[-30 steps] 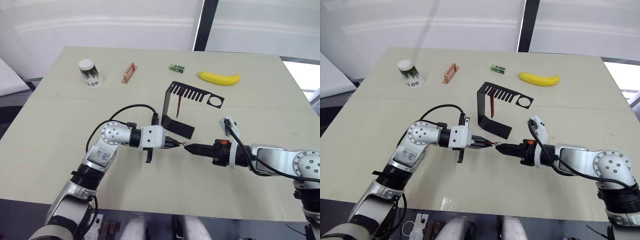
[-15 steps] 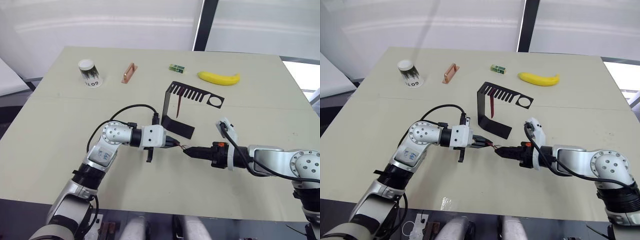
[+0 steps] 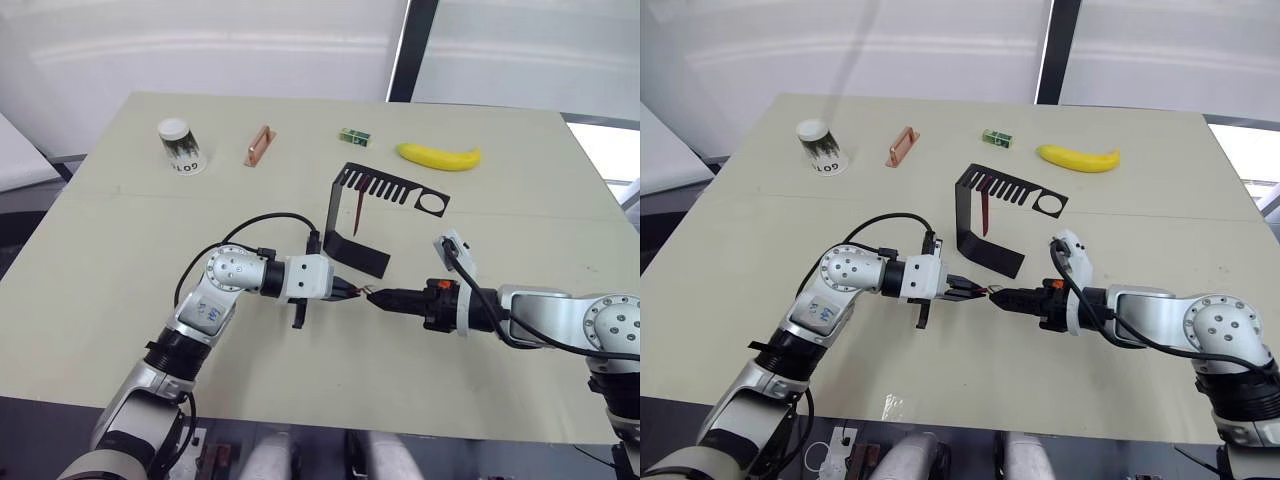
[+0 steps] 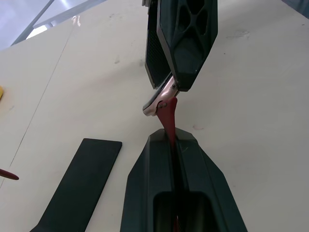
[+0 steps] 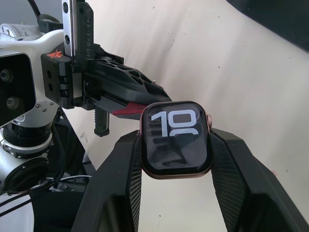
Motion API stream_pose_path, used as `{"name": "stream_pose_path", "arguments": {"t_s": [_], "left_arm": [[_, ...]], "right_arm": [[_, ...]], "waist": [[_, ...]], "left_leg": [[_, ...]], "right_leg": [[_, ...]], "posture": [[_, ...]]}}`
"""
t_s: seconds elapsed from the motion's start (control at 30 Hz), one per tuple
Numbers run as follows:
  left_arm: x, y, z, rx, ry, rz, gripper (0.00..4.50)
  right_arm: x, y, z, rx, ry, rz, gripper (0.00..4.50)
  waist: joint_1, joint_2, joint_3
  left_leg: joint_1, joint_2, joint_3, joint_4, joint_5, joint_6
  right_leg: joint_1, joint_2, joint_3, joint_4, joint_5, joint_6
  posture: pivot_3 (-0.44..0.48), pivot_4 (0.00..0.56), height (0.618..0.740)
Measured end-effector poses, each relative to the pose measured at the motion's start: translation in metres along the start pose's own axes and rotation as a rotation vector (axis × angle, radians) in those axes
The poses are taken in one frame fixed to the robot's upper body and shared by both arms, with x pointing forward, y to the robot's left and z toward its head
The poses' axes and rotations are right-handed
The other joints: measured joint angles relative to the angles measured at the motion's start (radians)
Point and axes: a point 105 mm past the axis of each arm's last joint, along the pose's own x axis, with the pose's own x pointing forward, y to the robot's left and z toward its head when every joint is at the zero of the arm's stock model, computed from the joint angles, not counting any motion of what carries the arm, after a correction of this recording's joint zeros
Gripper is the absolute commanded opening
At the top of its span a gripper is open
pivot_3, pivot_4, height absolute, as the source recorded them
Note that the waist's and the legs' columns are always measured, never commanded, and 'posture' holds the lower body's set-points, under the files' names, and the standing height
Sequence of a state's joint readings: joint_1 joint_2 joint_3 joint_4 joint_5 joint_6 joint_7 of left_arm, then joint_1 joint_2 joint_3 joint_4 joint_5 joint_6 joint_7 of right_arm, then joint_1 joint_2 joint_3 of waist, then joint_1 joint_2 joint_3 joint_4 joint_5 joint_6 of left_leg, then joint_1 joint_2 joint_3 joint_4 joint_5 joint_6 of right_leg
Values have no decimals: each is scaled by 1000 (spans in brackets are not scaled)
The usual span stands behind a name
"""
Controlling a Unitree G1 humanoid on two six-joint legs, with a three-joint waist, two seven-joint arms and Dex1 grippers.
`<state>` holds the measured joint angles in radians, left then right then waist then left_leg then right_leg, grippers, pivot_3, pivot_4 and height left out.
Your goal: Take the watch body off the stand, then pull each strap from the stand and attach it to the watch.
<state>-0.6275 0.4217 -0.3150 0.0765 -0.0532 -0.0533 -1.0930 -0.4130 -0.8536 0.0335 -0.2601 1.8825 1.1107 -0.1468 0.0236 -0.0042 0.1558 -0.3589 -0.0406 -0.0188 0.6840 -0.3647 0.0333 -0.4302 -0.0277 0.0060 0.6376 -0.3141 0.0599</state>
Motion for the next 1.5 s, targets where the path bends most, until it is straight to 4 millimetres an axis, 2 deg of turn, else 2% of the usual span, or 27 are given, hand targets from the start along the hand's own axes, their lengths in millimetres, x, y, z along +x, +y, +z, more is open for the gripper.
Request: {"name": "stream_pose_path", "arguments": {"t_s": [1.5], "left_arm": [[8, 4, -3, -41, 32, 19, 0]], "right_arm": [[2, 1, 2, -119, 12, -36, 1511]], "waist": [[0, 0, 0]], "left_leg": [[0, 0, 0, 0, 0, 0]], "right_leg": [[0, 0, 0, 0, 0, 0]], "posture": [[0, 150, 740]]}}
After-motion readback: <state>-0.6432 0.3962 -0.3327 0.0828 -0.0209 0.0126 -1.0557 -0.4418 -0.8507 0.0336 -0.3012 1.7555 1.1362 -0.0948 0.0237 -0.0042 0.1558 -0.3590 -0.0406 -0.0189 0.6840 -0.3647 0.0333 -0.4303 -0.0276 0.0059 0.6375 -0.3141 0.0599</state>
